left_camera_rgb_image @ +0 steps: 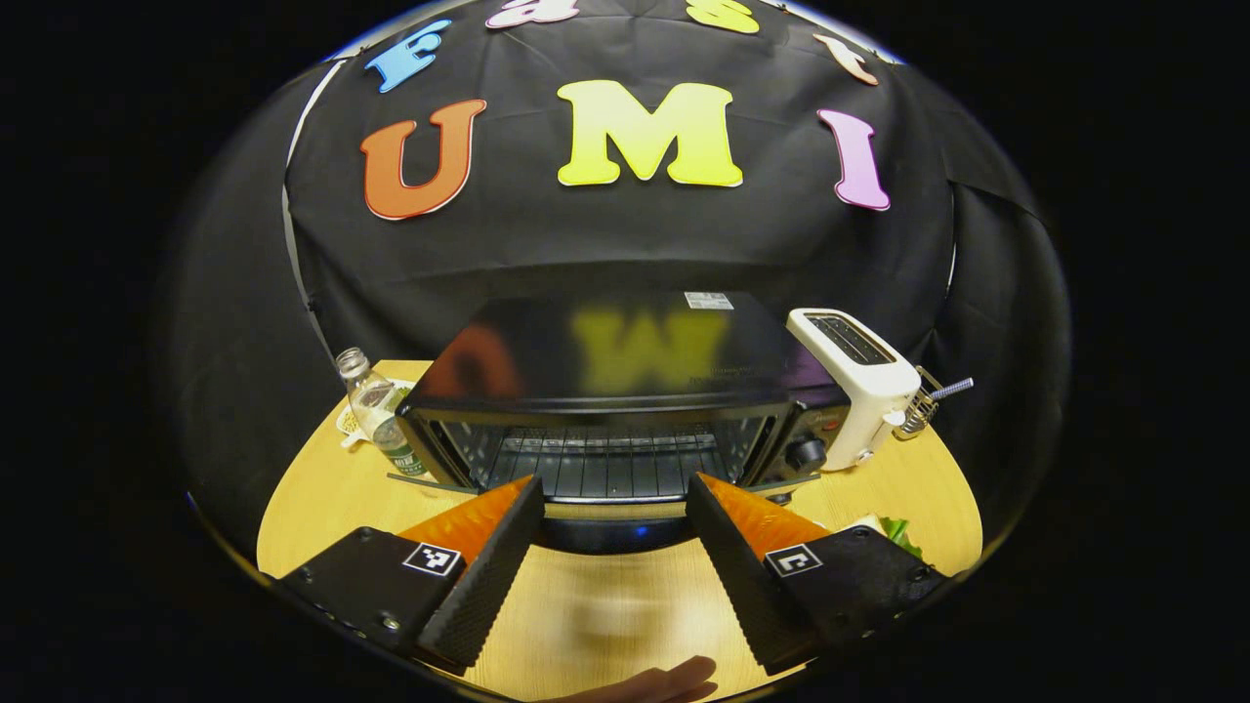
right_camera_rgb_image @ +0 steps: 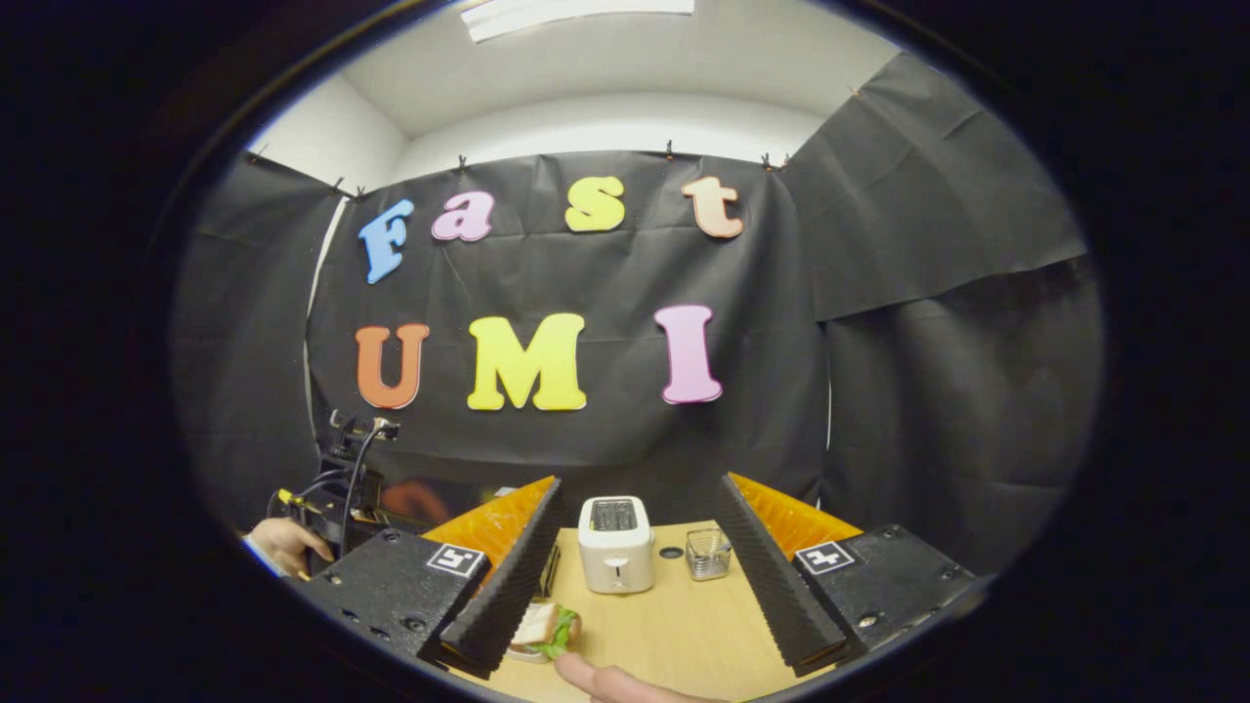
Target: Open the electric oven with the left hand, put the food in, and close the electric oven.
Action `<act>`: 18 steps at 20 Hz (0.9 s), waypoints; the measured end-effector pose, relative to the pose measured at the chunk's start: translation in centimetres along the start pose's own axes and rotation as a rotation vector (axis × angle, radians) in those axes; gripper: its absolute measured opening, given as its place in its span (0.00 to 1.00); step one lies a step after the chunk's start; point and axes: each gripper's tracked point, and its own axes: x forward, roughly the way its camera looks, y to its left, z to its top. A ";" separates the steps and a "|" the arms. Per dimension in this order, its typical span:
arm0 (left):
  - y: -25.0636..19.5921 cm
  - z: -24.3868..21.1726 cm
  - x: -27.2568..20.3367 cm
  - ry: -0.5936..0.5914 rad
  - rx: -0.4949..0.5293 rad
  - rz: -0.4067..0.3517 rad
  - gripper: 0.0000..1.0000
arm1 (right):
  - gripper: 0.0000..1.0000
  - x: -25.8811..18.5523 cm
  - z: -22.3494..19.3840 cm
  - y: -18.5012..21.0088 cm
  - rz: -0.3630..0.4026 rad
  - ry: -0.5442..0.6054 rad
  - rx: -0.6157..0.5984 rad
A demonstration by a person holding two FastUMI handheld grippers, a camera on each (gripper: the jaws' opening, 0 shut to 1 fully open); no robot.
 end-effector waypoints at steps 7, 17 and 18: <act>-0.2 -5.4 -2.2 -0.006 -0.001 -0.012 0.98 | 1.00 -0.3 -1.0 0.4 0.019 0.030 0.017; -0.9 -12.5 -2.5 0.037 -0.028 -0.012 0.97 | 1.00 0.1 -3.0 0.5 0.005 0.074 0.004; -1.0 -13.6 -1.9 0.053 -0.046 -0.012 0.96 | 1.00 0.2 -3.2 0.6 0.004 0.082 0.000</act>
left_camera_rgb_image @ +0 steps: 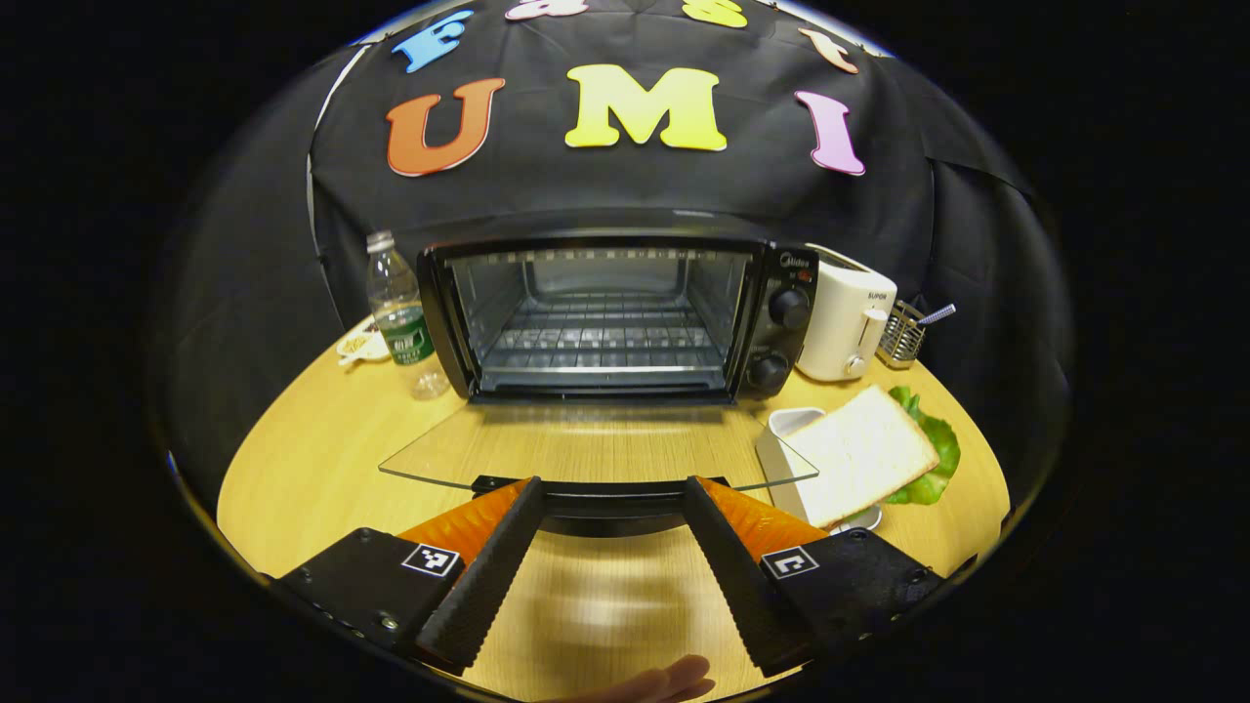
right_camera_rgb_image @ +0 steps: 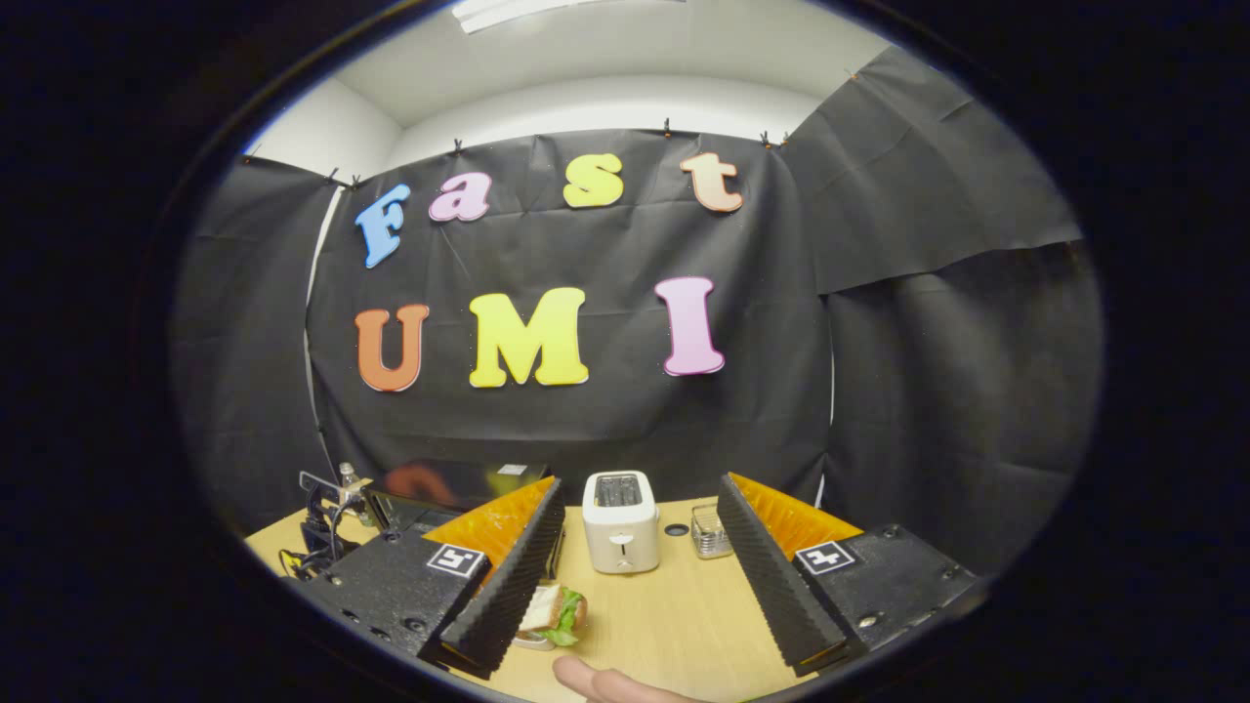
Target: Open the electric oven with the left hand, put the food in, and close the electric oven.
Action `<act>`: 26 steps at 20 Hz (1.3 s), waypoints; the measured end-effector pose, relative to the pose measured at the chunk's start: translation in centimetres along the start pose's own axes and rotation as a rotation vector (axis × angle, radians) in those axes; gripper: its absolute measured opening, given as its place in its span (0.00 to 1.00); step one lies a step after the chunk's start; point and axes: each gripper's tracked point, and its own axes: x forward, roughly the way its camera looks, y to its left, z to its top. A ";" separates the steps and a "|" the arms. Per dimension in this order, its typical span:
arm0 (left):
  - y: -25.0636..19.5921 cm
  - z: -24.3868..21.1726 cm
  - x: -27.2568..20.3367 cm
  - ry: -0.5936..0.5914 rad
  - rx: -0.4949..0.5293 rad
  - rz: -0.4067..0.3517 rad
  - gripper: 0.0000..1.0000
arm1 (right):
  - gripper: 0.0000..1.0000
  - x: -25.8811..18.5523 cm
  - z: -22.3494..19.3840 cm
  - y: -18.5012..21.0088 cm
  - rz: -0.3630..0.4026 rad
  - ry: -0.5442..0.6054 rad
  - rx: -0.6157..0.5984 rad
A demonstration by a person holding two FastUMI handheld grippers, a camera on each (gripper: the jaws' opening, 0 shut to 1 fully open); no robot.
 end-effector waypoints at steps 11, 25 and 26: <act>0.1 -3.3 1.5 0.027 -0.015 -0.007 0.95 | 0.90 1.9 -2.3 0.4 0.017 0.085 -0.024; 1.5 12.2 -15.4 -0.563 0.017 0.015 0.94 | 1.00 8.9 -12.6 3.3 0.260 0.496 -0.062; 1.7 12.8 -16.7 -0.600 0.017 0.026 0.94 | 1.00 9.2 -13.8 4.0 0.300 0.559 -0.033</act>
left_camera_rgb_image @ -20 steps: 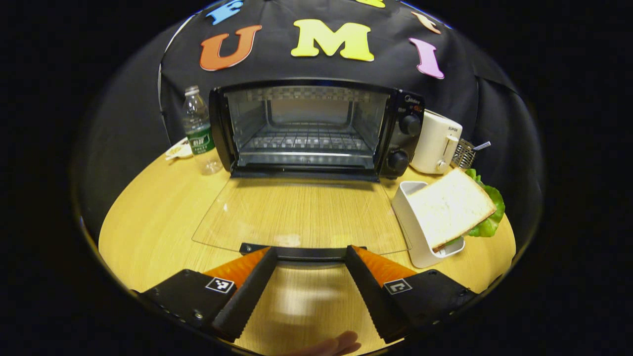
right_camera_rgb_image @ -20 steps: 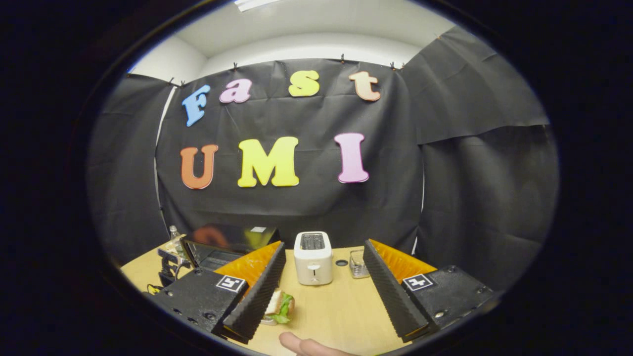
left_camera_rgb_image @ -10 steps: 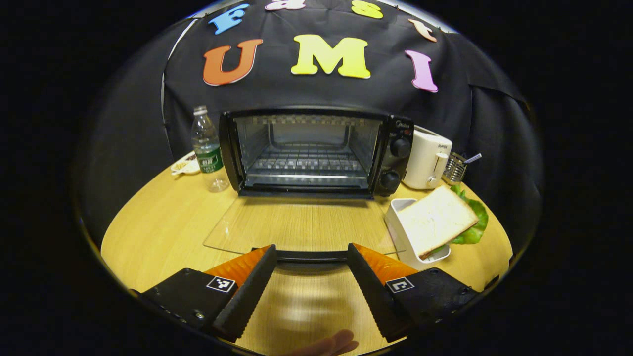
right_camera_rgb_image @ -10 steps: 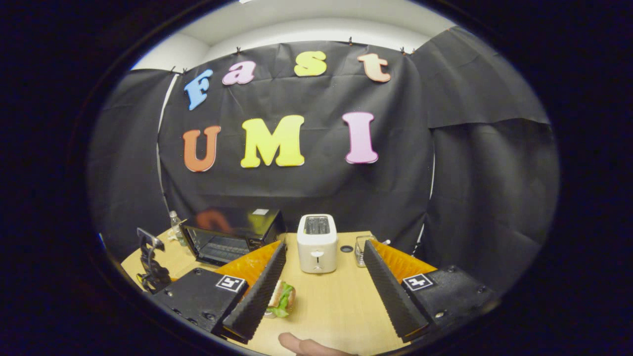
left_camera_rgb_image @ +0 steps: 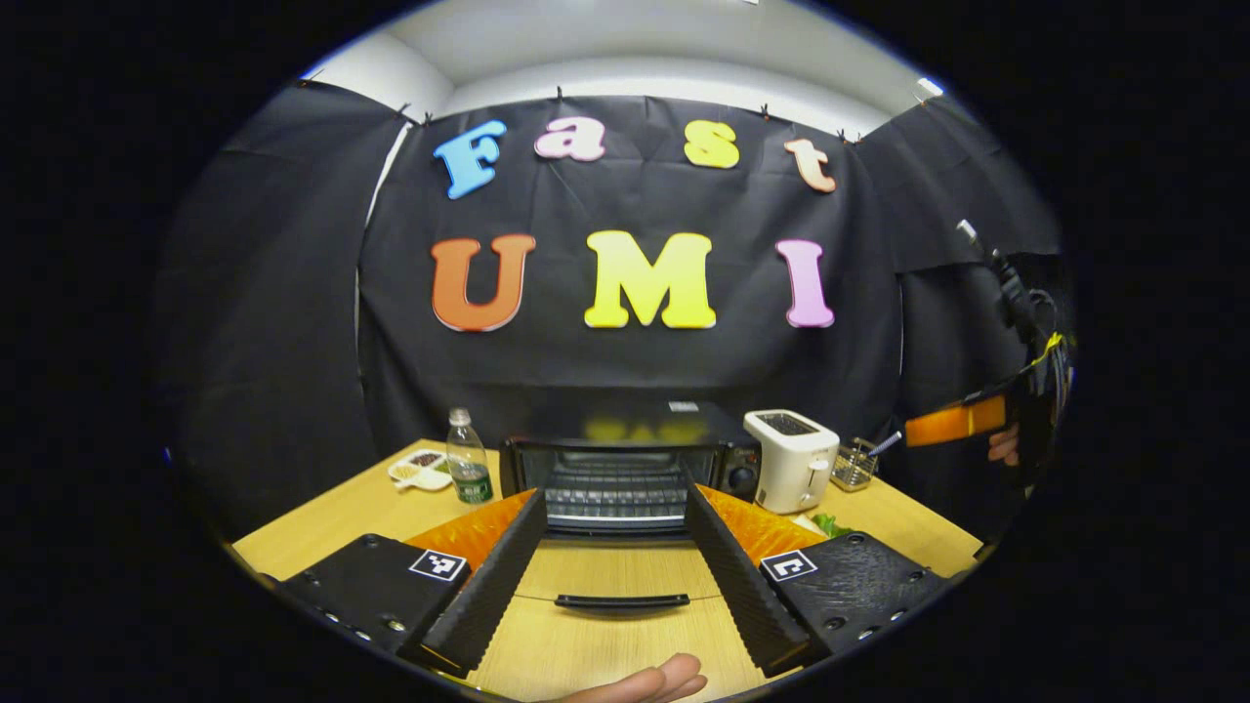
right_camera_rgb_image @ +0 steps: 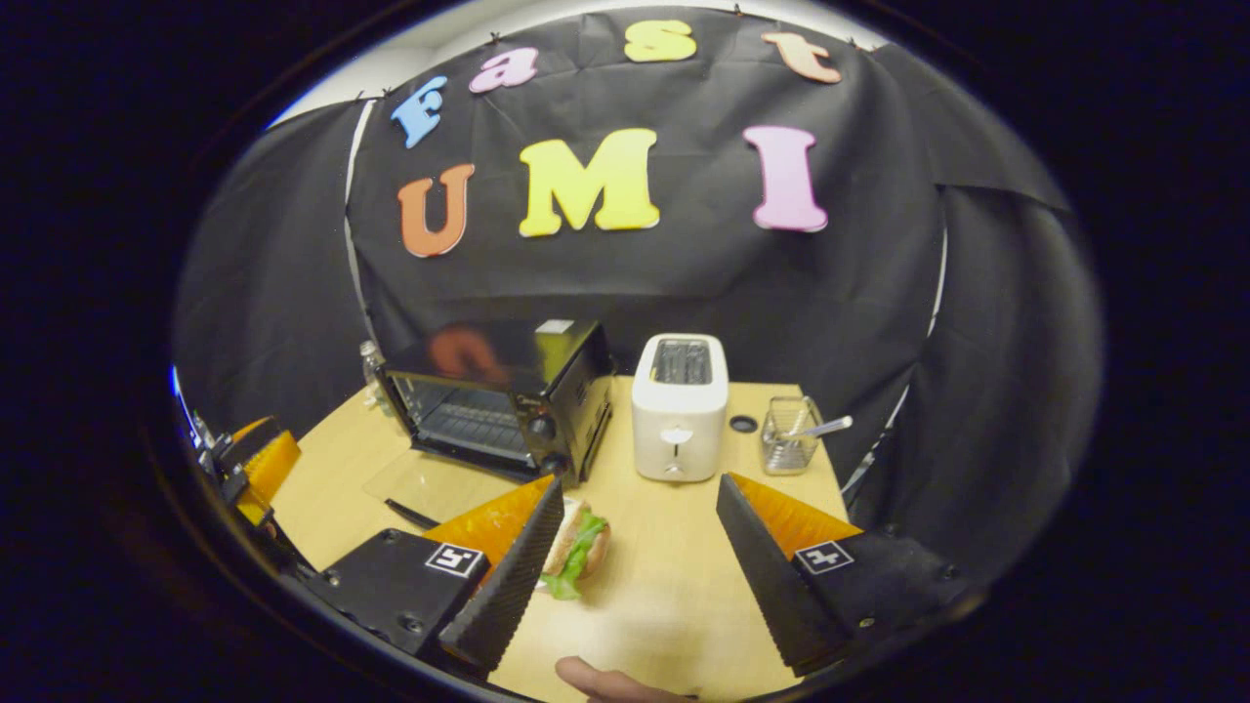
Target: Open the electric oven with the left hand, put the food in, and close the electric oven.
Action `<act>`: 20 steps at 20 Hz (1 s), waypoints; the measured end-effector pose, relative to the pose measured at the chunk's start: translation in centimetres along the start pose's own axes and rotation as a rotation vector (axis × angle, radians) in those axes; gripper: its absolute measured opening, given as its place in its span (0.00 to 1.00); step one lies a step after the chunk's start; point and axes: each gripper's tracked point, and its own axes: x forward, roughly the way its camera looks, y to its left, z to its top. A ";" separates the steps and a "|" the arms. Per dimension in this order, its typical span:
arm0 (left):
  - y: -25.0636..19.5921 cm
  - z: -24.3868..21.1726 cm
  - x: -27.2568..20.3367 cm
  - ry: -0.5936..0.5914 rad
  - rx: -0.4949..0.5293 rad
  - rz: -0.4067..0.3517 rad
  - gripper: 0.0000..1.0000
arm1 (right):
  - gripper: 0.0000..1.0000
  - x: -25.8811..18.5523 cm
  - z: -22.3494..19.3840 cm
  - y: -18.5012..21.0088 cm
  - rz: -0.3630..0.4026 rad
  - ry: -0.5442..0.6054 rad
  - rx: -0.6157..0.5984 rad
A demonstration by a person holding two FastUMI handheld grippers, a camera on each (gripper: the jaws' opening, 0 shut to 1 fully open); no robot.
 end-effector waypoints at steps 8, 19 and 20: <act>0.5 1.2 -1.5 -0.045 0.007 0.020 0.94 | 0.99 6.6 -7.1 1.4 0.245 0.303 0.201; 0.9 -0.4 -1.8 0.008 0.033 0.050 0.94 | 0.46 10.0 -12.2 6.1 0.535 0.559 0.485; 1.0 -0.4 -2.0 0.008 0.035 0.051 0.94 | 0.50 9.9 -12.0 5.9 0.542 0.550 0.492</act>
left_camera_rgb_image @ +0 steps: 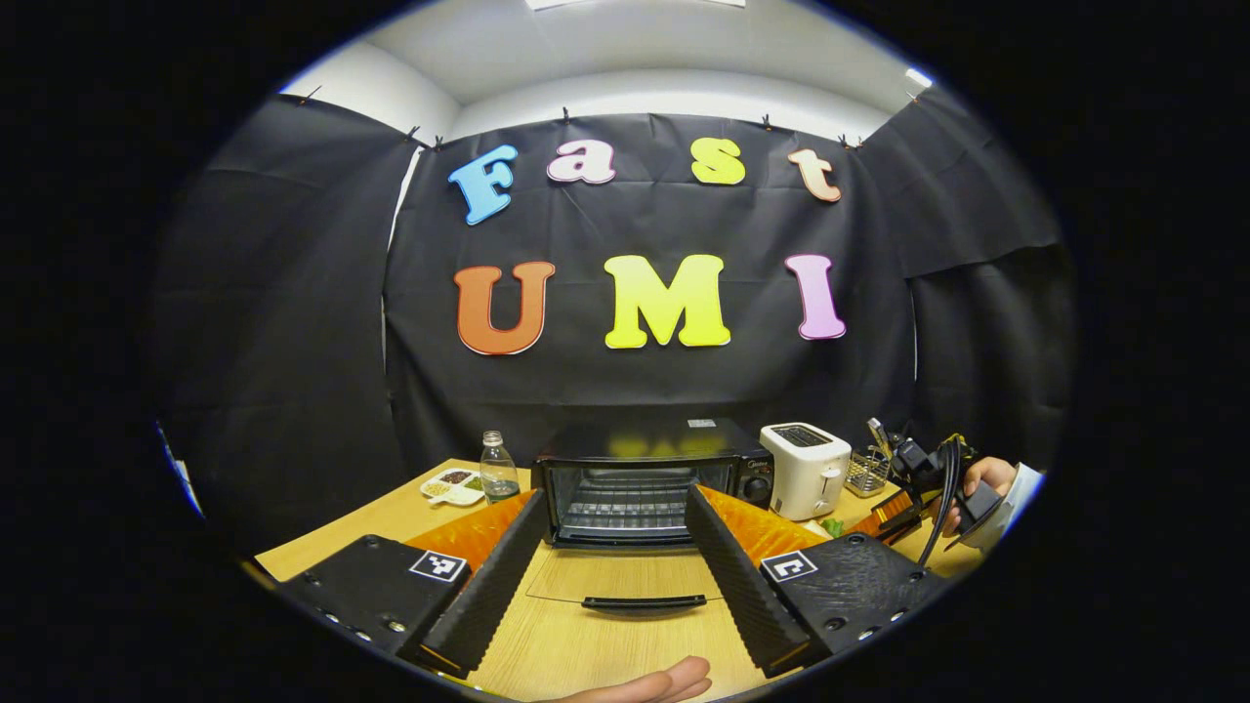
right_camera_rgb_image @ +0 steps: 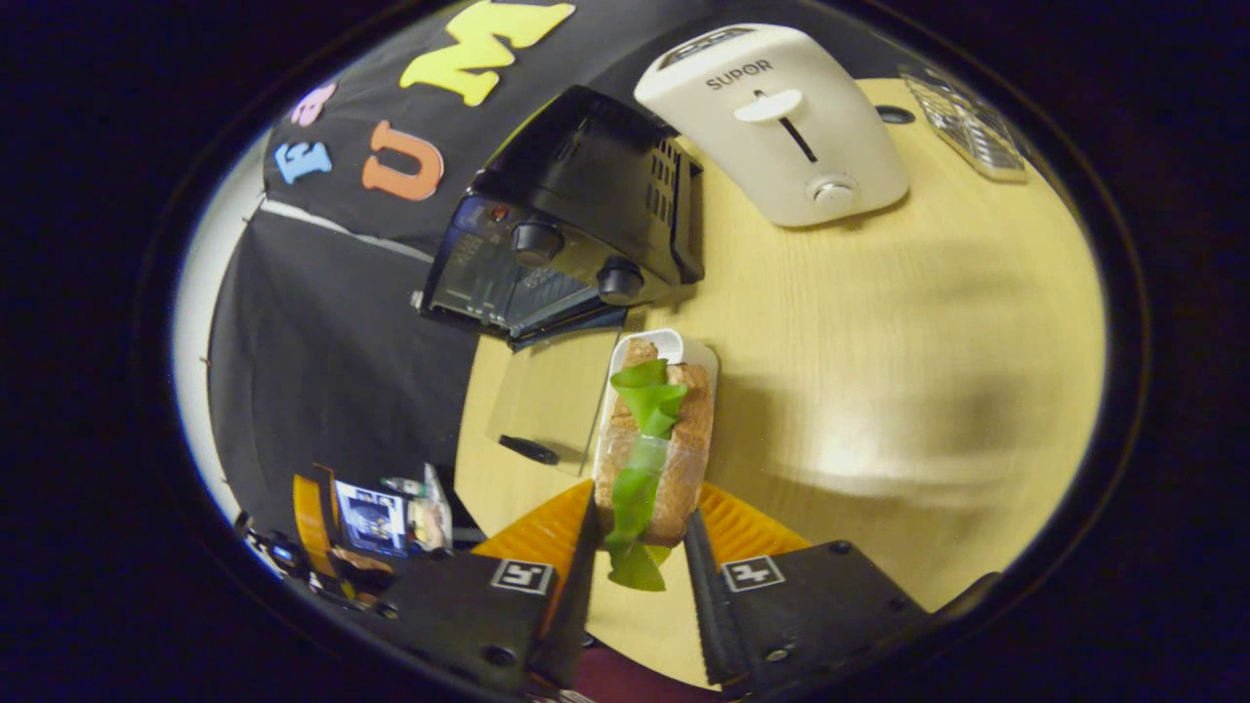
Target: Open the electric oven with the left hand, put the food in, and close the electric oven.
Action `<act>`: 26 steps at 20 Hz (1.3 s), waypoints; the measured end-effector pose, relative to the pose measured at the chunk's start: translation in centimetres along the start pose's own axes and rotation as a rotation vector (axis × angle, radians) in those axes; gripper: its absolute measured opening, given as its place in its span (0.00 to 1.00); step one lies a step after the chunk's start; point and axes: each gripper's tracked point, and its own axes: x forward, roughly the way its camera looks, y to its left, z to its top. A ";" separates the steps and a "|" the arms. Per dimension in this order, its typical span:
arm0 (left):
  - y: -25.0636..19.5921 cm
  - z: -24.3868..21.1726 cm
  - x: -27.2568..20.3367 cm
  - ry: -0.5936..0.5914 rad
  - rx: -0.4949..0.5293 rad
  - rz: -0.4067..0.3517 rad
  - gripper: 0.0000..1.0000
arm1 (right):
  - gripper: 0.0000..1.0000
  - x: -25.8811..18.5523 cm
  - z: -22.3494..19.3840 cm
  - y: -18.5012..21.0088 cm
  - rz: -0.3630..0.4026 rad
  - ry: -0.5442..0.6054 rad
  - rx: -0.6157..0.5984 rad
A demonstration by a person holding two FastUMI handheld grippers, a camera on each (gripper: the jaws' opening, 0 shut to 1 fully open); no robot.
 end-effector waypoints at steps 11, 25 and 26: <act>2.6 0.5 -1.2 -0.025 -0.029 -0.020 0.94 | 0.38 -2.3 -1.5 4.5 0.025 -0.162 -0.029; 8.7 -0.1 -2.8 -0.031 -0.039 -0.016 0.94 | 0.38 9.4 0.9 16.8 0.179 -0.664 0.142; 9.1 -0.2 -2.7 -0.033 -0.049 -0.014 0.94 | 0.38 10.1 1.9 17.1 0.170 -0.739 0.166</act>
